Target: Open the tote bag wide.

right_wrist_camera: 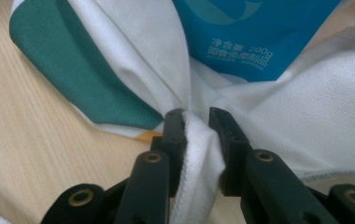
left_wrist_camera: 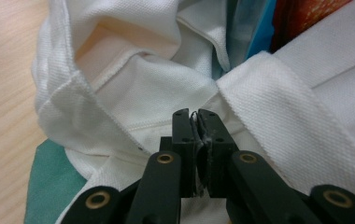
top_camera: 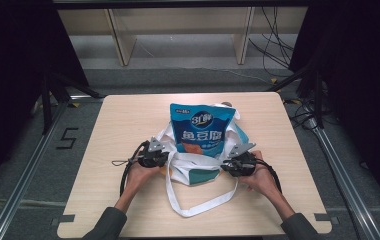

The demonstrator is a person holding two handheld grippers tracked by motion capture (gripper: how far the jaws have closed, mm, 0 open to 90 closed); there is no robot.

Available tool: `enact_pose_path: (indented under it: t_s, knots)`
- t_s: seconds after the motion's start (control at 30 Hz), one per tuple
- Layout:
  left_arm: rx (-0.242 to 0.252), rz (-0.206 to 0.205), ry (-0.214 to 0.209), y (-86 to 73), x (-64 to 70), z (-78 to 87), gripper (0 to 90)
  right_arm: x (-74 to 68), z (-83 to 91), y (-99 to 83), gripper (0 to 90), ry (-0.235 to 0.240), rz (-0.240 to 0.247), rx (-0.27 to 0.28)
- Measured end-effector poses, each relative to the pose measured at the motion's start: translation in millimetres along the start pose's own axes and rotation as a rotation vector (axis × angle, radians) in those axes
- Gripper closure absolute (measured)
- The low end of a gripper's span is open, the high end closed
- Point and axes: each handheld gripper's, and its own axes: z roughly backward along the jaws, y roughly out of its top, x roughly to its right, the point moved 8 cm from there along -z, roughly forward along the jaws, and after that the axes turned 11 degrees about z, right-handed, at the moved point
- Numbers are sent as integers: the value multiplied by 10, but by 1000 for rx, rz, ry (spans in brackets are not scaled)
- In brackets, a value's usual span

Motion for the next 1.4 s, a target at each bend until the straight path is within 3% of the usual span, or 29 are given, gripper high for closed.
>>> enact_pose_path:
  t_s: [0.17,0.27,0.33,0.43,0.53,0.67,0.73,0.9,0.93,1.0,1.03,1.07,1.27,1.4]
  knots:
    - [19,19,-11,-5,-4,5,842,16,-13,2,748,-6,26,20]
    - [29,61,-28,-7,1,15,824,-10,8,-15,725,-2,-38,6]
    - [26,60,-34,-3,7,23,811,-4,0,-4,702,5,-24,21]
    - [18,66,-43,8,31,42,741,-31,12,-10,658,7,-53,13]
    - [14,62,-46,15,40,47,710,-23,9,-1,647,8,-35,24]
    - [25,87,-49,38,42,79,661,-46,42,2,595,60,-55,27]
    - [25,103,-50,60,49,99,633,-42,31,10,575,53,-63,49]
    - [34,86,-34,125,67,172,559,-38,135,39,497,55,-83,61]
    - [33,95,-32,128,76,187,543,-72,167,52,490,71,-121,66]
    - [26,77,-39,138,74,222,518,-35,218,71,477,50,-109,98]
    - [30,79,-39,154,72,248,507,-27,255,63,468,55,-104,85]
    - [41,99,-36,171,80,266,495,-26,302,62,451,56,-118,83]
    - [33,86,-21,210,74,419,411,-8,489,85,421,13,-130,148]
    - [37,110,-26,155,59,541,375,39,576,74,409,1,-168,169]
